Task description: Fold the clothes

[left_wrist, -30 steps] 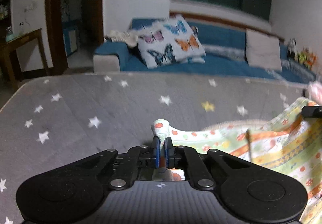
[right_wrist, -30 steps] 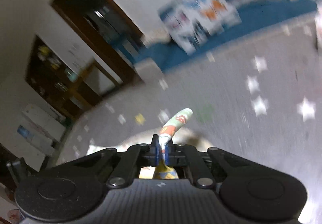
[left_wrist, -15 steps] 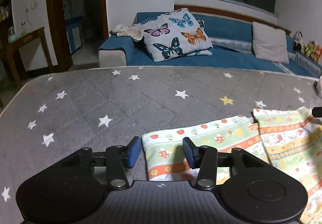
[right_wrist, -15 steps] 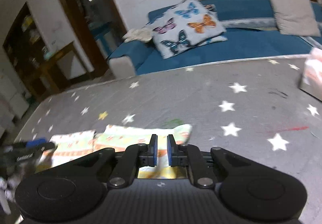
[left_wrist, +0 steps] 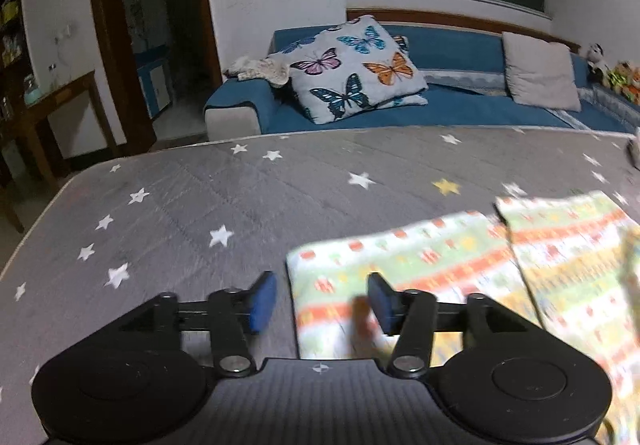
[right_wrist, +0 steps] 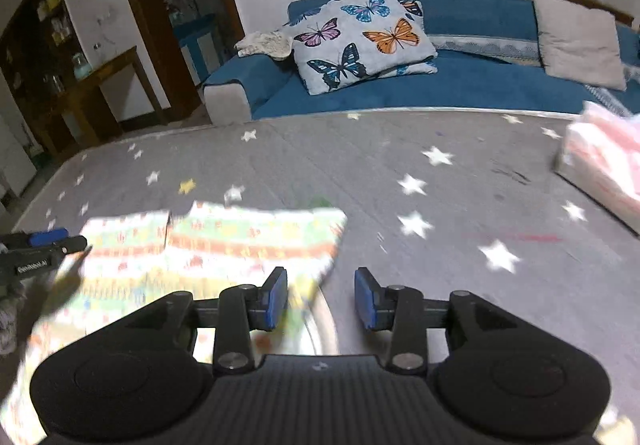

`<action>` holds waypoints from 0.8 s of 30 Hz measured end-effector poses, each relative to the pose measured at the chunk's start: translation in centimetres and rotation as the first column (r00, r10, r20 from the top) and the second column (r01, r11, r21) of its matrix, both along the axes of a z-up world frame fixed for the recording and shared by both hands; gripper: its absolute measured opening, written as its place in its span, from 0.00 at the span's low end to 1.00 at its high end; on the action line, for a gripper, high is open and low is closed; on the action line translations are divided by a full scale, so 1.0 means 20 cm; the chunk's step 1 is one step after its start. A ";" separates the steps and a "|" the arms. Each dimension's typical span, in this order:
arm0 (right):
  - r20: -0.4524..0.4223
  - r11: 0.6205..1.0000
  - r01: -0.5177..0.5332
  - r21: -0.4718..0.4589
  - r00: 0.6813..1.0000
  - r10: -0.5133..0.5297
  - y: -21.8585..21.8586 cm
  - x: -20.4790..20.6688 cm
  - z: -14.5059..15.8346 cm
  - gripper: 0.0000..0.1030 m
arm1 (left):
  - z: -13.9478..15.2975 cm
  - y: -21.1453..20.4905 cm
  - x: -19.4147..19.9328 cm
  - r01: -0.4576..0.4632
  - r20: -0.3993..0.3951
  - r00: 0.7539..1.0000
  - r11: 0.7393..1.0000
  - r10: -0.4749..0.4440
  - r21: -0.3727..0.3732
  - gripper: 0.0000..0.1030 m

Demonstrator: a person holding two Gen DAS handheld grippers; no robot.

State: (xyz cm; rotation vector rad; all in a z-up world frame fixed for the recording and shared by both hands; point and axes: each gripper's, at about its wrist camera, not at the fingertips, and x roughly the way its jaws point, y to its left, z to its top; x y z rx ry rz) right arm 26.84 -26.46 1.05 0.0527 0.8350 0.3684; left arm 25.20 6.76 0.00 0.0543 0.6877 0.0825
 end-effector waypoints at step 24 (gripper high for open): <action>0.077 0.918 0.359 -0.171 0.933 -0.351 -0.78 -0.70 -0.10 0.50 | -0.03 -0.74 -0.82 0.325 0.047 0.944 0.945 -0.326 0.032 0.90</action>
